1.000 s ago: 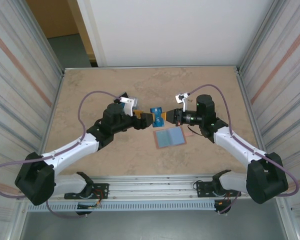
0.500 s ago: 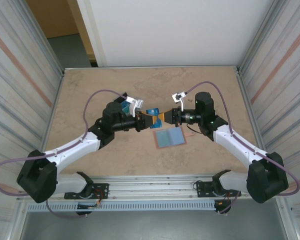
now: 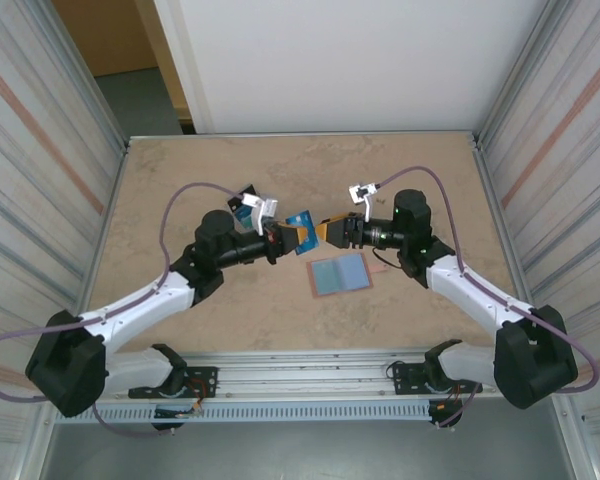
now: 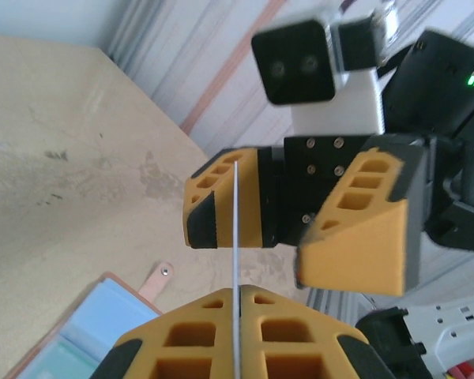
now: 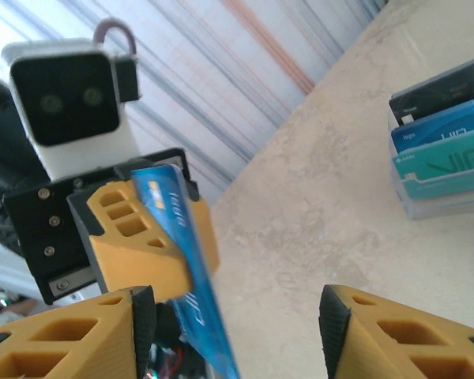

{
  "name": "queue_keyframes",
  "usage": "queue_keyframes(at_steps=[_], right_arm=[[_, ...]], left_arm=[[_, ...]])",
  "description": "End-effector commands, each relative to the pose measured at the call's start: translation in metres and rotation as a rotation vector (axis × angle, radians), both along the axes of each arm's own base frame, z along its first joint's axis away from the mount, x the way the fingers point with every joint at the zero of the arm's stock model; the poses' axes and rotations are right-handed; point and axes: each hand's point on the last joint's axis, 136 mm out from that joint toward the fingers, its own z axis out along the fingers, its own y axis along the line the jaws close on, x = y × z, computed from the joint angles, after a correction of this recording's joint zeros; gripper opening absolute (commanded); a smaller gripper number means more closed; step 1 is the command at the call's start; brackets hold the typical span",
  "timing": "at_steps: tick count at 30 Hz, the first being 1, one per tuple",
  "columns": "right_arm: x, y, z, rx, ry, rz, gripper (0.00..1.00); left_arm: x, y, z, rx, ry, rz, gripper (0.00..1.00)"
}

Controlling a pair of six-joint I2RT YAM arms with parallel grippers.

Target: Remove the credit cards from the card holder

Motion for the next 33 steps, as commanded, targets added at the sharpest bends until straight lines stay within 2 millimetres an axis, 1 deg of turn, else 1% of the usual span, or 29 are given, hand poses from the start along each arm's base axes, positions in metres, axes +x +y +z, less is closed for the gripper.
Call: queue_keyframes(at_steps=[1,5,10,16,19,21,25,30,32,33], right_arm=[[0.005,0.004,0.022,0.133,-0.001,-0.049,0.57],[0.003,0.020,0.027,0.193,0.006,-0.021,0.52],[0.009,0.032,0.043,0.287,0.003,0.030,0.52],[0.009,0.050,0.052,0.345,-0.007,0.112,0.44],[0.006,0.057,0.053,0.346,-0.014,0.135,0.44],[0.003,0.060,0.053,0.343,-0.013,0.148,0.43],[0.000,0.064,0.055,0.334,-0.019,0.161,0.36],[-0.007,0.073,0.058,0.316,-0.037,0.190,0.33],[-0.008,0.075,0.058,0.304,-0.046,0.191,0.27],[-0.009,0.076,0.058,0.297,-0.051,0.189,0.22]], left_arm=[[0.010,0.019,0.032,-0.113,-0.074,0.127,0.00],[0.014,0.031,0.042,-0.168,-0.078,0.199,0.00],[0.015,0.042,0.052,-0.217,-0.083,0.253,0.00],[0.018,0.051,0.055,-0.247,-0.086,0.307,0.00],[0.020,0.054,0.055,-0.254,-0.089,0.328,0.00],[0.022,0.055,0.056,-0.260,-0.094,0.340,0.00],[0.025,0.057,0.059,-0.273,-0.106,0.354,0.00],[0.028,0.054,0.063,-0.283,-0.113,0.352,0.00],[0.028,0.052,0.063,-0.284,-0.109,0.342,0.00],[0.028,0.050,0.063,-0.284,-0.107,0.335,0.00]])
